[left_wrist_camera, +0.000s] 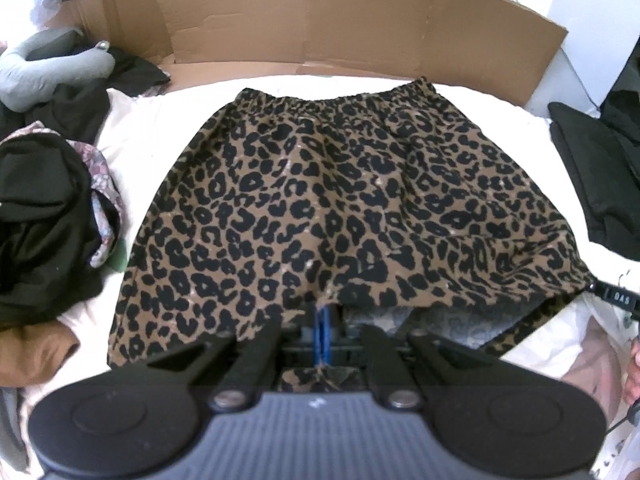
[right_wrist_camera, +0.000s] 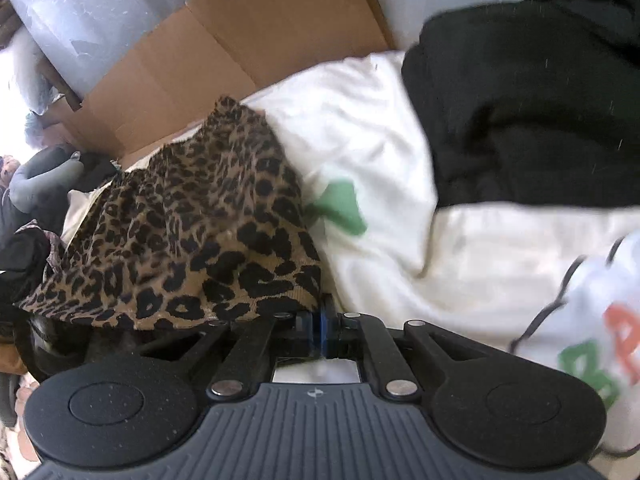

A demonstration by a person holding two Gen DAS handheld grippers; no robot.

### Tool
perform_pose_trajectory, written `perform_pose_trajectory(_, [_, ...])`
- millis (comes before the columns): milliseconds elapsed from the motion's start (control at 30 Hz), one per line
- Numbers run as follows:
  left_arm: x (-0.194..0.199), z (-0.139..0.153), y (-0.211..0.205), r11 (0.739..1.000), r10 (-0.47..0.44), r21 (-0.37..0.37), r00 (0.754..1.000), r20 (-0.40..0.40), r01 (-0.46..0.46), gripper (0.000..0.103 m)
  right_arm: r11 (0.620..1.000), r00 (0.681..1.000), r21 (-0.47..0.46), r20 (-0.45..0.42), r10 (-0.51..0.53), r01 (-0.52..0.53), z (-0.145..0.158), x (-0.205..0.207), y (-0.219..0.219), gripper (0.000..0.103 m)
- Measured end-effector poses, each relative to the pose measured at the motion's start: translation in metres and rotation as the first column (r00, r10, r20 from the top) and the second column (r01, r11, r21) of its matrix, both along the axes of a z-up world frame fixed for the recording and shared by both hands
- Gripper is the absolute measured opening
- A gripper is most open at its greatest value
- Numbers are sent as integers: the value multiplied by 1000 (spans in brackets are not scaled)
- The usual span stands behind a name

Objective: Fold clothes

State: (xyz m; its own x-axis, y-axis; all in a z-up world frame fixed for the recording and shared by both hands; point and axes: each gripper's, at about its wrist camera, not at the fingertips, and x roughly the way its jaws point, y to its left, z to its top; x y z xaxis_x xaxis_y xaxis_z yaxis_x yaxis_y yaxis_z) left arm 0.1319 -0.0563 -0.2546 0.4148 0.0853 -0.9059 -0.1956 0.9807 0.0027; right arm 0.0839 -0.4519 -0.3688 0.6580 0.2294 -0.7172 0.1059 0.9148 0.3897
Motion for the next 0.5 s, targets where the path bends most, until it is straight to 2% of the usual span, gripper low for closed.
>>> perform_pose_trajectory(367, [-19,3,-33,996,-16,-84,1000,-5,16,2,987,991,-155,134,-14,34,88,23,-16,1])
perform_pose_trajectory(500, [-28,-6,-46,995,-29,-98,999,-25,26,2,981,985,-183,169,-37,68,101,25,-15,1])
